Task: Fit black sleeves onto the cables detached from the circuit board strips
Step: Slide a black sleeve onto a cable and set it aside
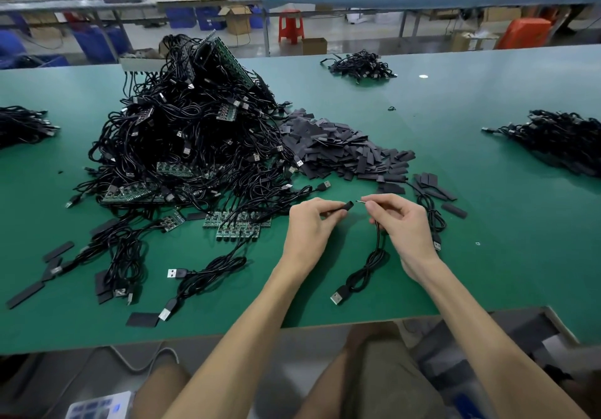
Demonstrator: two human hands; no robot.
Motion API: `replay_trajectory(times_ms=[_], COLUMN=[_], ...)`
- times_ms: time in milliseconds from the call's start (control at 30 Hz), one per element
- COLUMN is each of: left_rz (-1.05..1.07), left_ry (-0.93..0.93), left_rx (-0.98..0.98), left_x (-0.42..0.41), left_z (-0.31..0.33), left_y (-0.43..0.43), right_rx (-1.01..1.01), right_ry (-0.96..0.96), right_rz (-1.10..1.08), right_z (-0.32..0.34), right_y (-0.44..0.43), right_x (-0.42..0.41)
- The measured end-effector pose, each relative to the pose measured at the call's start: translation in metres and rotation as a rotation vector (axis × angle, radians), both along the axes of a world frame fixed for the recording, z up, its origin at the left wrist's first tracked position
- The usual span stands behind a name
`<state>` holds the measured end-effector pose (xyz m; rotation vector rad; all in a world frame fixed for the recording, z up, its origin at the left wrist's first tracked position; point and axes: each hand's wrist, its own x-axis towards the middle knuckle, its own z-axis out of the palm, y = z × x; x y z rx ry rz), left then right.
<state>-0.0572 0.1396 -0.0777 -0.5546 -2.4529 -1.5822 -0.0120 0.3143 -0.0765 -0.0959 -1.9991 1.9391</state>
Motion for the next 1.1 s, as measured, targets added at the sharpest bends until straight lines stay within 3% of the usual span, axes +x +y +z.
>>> replay_trajectory(times_ms=[667,1100], left_rz=[-0.097,-0.127], left_ry=[-0.066,0.076], left_rx=[0.127,-0.064], left_x=[-0.0020,-0.0013], left_z=[-0.0017,-0.0045], left_y=[-0.0001,0.0019], right_rx=[-0.007,0.133], right_ry=[-0.036,-0.083], right_rz=[0.009,0.012], right_z=[-0.0021,-0.0019], right_y=[-0.0004,-0.0007], right_x=[0.0013,0.0024])
